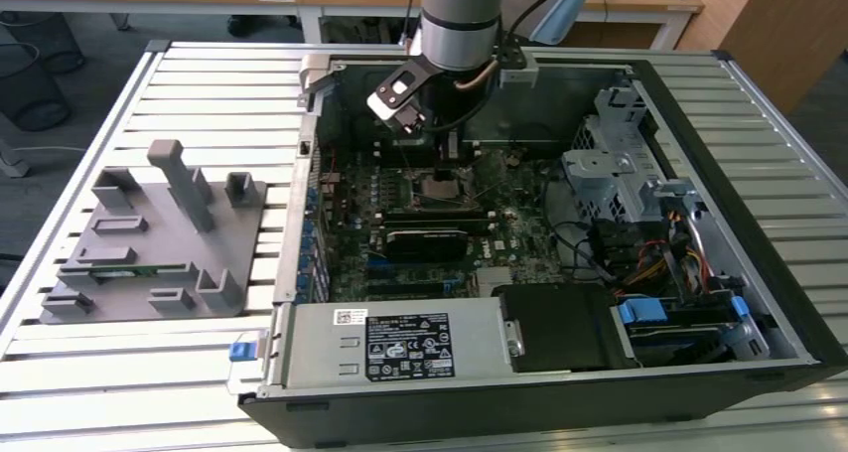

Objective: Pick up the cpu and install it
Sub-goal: 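Close the cpu cover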

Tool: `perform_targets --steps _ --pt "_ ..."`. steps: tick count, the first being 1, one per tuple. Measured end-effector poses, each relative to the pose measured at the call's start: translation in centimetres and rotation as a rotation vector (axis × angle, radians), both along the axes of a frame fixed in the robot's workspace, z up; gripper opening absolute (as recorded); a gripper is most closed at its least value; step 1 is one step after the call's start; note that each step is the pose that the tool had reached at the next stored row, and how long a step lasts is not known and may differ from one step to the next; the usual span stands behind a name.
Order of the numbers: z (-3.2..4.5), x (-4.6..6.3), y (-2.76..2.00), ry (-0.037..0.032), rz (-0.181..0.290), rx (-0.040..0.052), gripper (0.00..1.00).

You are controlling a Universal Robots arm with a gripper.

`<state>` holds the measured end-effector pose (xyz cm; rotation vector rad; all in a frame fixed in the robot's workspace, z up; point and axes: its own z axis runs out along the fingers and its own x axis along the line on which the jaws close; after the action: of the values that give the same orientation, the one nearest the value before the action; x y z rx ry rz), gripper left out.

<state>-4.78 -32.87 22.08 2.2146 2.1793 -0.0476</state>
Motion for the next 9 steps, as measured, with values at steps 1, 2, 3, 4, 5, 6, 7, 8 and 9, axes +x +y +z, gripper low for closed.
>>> perform_targets --steps 1,2,3,4,5,6,7,8,9 --pt "0.03 0.0 0.0 0.0001 0.0 -0.0001 0.11" --pt "0.05 0.0 0.0 0.0 0.0 0.0 0.11" --pt "0.12 0.0 0.0 0.0001 0.0 -0.0002 0.11" --pt "0.16 0.0 0.0 0.0001 0.0 -0.0001 0.11" --pt "0.18 0.0 0.0 0.0 0.0 0.0 0.11" --pt "0.24 0.0 0.0 0.0001 0.0 -0.0001 0.11" --pt "0.29 0.0 0.0 0.0001 0.0 -0.0001 0.11" --pt "0.31 0.0 0.0 -0.0001 0.0 0.0002 0.11" --pt "0.32 0.0 0.0 -0.0001 0.0 0.0002 0.11"
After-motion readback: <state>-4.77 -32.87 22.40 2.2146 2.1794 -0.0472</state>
